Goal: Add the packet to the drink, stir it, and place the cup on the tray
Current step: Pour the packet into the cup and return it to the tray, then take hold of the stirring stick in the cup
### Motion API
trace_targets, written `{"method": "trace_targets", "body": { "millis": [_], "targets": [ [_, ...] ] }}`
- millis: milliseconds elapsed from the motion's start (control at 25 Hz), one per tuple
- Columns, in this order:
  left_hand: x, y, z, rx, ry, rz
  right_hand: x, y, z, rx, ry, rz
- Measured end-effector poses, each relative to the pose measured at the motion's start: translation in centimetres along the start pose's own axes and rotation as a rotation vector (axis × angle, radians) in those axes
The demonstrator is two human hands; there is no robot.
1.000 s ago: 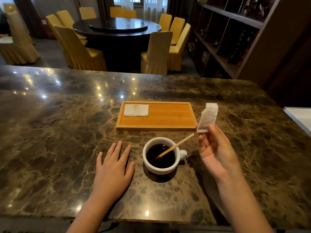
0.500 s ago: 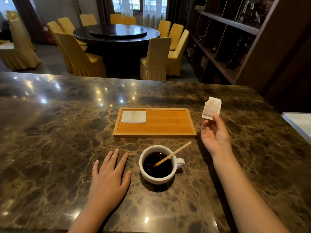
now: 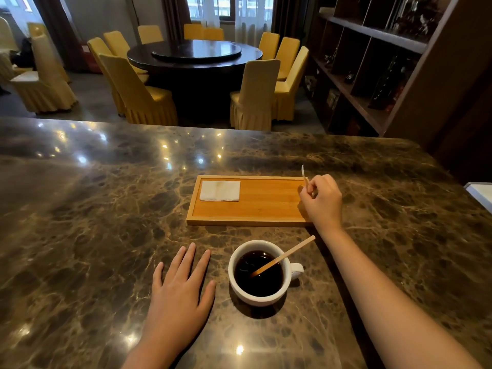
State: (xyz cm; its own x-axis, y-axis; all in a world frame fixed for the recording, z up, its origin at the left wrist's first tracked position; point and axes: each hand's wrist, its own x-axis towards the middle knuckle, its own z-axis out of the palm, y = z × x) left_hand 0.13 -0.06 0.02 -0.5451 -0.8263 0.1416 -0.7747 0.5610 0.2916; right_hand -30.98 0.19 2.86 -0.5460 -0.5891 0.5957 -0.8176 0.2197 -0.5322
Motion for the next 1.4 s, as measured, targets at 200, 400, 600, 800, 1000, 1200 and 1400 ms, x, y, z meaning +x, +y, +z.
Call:
{"method": "trace_targets", "body": {
  "millis": [200, 400, 600, 800, 1000, 1200, 1400],
  "targets": [
    [0.1, 0.0, 0.0, -0.011, 0.004, 0.003, 0.7, -0.3, 1.4, -0.186, -0.204, -0.096],
    [0.0, -0.1, 0.2, -0.001, 0.015, 0.011, 0.8, -0.6, 1.4, -0.268, -0.289, -0.092],
    [0.0, -0.2, 0.3, 0.011, 0.022, 0.017, 0.1, -0.4, 0.5, -0.302, -0.307, -0.171],
    [-0.1, -0.1, 0.3, 0.0, 0.032, 0.018, -0.1, 0.1, 0.0, -0.29, -0.428, -0.122],
    [-0.1, -0.2, 0.3, 0.003, 0.025, 0.024, -0.2, 0.1, -0.6, -0.257, -0.42, -0.151],
    [0.0, -0.1, 0.2, 0.01, 0.017, 0.028, -1.9, -1.9, -4.1, -0.016, -0.289, -0.016],
    [0.0, -0.1, 0.1, 0.001, 0.012, 0.043, -6.8, -5.5, -8.5, 0.387, -0.423, 0.309]
  ]
}}
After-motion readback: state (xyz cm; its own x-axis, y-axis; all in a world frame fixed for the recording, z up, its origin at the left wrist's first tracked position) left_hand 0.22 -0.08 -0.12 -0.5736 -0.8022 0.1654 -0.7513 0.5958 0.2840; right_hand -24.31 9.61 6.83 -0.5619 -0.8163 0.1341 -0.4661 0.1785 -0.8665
